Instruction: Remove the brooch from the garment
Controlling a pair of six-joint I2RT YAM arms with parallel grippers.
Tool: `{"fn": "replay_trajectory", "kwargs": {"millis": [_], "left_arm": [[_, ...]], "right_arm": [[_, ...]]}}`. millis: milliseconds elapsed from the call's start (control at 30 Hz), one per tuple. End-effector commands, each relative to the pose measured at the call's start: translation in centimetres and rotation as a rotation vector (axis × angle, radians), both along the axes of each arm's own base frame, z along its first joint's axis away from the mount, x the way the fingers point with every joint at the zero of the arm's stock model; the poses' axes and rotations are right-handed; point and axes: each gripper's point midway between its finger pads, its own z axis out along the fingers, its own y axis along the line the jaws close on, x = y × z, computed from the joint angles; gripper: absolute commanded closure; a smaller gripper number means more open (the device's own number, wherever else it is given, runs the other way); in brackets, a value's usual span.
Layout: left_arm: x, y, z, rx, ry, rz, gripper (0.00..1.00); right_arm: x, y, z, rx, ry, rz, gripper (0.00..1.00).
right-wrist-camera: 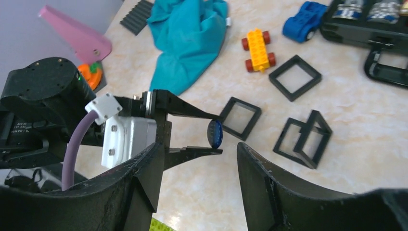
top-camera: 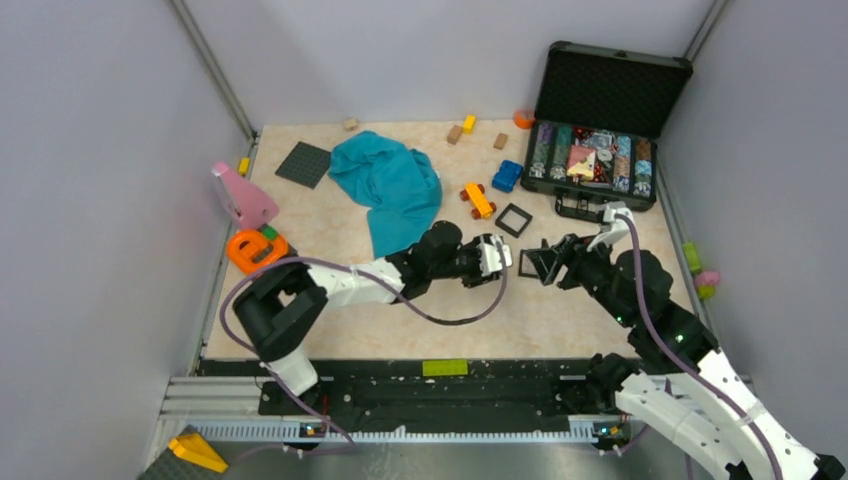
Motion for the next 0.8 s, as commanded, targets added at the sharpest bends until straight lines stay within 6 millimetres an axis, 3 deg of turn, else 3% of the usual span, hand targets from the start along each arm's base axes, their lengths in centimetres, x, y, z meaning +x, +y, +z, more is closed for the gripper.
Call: {"fn": "replay_trajectory", "kwargs": {"millis": [0, 233, 367, 767], "left_arm": [[1.0, -3.6, 1.5, -0.058, 0.032, -0.107, 0.55], [2.5, -7.1, 1.3, -0.048, 0.075, -0.218, 0.56], [2.9, -8.2, -0.2, -0.007, 0.124, -0.262, 0.56], [4.6, -8.1, -2.7, 0.046, 0.203, -0.221, 0.57]], "right_arm": [[0.4, -3.3, 0.9, -0.035, -0.044, -0.151, 0.42], [0.3, -4.1, 1.9, -0.03, -0.078, -0.177, 0.44], [0.0, -4.4, 2.7, -0.008, -0.111, -0.181, 0.45], [-0.5, -5.5, 3.4, -0.004, -0.15, -0.205, 0.47]]}}
